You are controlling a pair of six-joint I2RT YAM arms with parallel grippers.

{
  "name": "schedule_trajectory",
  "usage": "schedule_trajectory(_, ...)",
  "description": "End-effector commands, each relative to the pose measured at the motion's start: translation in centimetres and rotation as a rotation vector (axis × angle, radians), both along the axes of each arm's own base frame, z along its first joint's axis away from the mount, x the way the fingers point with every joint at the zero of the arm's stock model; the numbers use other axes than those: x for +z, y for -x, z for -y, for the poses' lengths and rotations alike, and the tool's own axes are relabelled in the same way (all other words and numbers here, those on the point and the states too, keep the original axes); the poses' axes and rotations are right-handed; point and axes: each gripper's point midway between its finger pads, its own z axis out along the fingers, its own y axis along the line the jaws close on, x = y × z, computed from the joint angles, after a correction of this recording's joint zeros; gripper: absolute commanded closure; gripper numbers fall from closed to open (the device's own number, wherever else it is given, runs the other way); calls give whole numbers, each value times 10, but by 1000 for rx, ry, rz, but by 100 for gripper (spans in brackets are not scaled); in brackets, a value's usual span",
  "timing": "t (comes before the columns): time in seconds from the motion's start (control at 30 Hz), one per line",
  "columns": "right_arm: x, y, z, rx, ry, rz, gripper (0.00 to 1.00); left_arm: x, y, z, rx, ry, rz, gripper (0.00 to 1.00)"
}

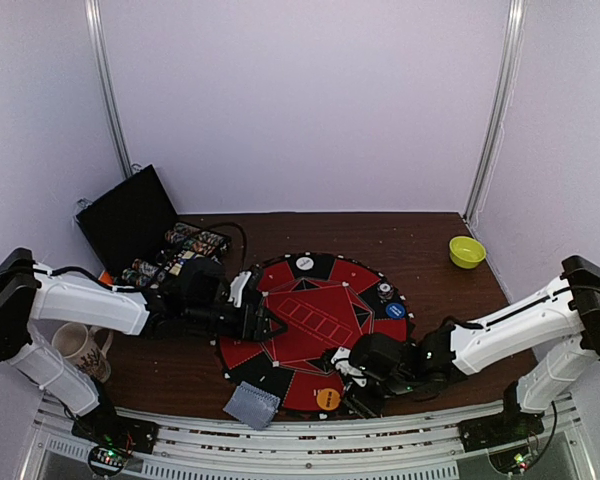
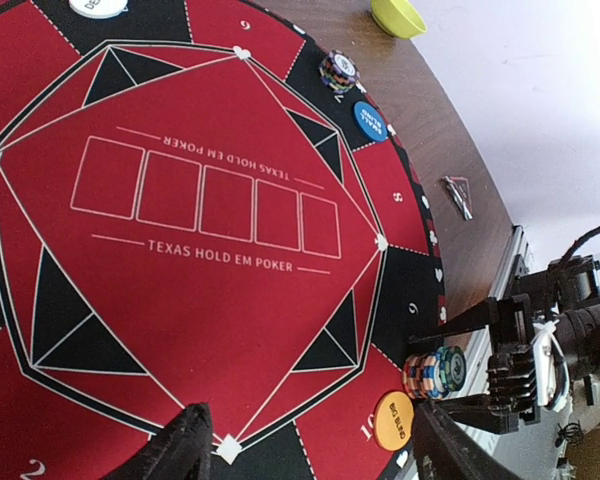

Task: Distribute texas hold em gaming equipment
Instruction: Place the poker chips pile in the big blind area, then adjust the pile of poker chips in the big blind area.

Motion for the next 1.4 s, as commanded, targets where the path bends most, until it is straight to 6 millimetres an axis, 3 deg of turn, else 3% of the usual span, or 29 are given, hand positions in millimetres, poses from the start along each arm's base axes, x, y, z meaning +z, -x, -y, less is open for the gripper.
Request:
schedule_trajectory(0.0, 1, -2, -1, -3, 26, 7, 27, 13, -6, 1, 1, 16, 43, 29)
schedule_trajectory(0.27, 10, -6, -9, 16, 24, 27, 16, 14, -5, 0, 2, 17, 44, 29)
schedule_trajectory(0.3, 12, -6, -11, 21, 18, 24, 14, 14, -6, -1, 2, 17, 47, 29)
schedule_trajectory(0.33, 13, -5, -13, 28, 13, 18, 4, 14, -5, -1, 1, 15, 48, 29)
schedule_trajectory(0.37, 15, -4, -15, 36, 10, 14, 0, 14, -5, -1, 1, 13, 49, 29)
schedule_trajectory(0.43, 18, -3, -17, 41, 6, 7, 0, 14, -5, -2, 1, 11, 51, 29)
schedule_trajectory(0.67, 66, -13, -23, -22, -85, 53, 0, 12, -4, -2, -6, 7, 52, 29)
schedule_trajectory(0.8, 96, -22, -10, -147, -120, 59, 0, 11, -4, -1, -9, 2, 50, 29)
schedule_trajectory(0.87, 103, -30, 14, -293, -102, 46, 0, 7, -6, -4, 5, -31, 45, 29)
schedule_trajectory(1.0, 89, -36, 83, -593, 21, -24, 7, 3, -5, -2, 13, -146, 80, 32)
schedule_trajectory(1.1, 76, -24, 117, -696, 80, -72, 10, 10, 3, 19, -28, -235, 137, 32)
schedule_trajectory(1.13, 73, -20, 125, -722, 87, -80, 12, 3, 8, 22, -43, -280, 136, 33)
schedule_trajectory(1.23, 53, -9, 135, -763, 99, -134, 14, -3, 22, 43, -94, -375, 164, 35)
schedule_trajectory(1.37, 28, 5, 115, -741, 31, -259, 15, -26, 49, 71, -201, -438, 154, 37)
